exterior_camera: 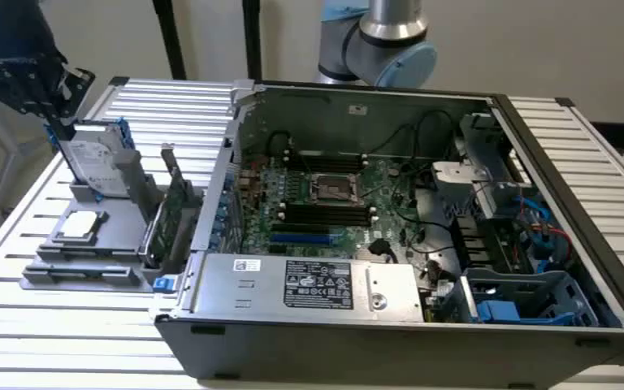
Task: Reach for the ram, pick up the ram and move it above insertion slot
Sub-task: 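Reach for the ram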
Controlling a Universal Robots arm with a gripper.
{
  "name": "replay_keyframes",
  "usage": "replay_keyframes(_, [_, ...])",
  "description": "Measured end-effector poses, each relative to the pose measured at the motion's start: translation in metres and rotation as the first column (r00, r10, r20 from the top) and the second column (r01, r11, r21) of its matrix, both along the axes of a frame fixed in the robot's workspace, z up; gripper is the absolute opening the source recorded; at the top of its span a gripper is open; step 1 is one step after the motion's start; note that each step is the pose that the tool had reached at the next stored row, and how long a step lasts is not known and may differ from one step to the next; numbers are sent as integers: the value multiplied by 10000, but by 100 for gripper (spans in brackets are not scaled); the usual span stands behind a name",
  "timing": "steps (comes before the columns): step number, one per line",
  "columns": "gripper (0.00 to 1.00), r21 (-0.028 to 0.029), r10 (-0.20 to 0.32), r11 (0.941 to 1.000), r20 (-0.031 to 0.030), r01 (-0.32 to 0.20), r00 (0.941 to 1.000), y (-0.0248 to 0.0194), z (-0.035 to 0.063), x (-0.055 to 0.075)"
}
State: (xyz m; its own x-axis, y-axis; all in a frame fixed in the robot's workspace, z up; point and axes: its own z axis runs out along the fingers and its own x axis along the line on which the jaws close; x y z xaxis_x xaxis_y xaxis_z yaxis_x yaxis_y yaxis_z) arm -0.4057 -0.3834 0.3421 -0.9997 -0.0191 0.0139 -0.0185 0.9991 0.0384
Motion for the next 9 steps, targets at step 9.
replay_keyframes(9, [11,0,0,10000,-12,0,10000,0,0,0])
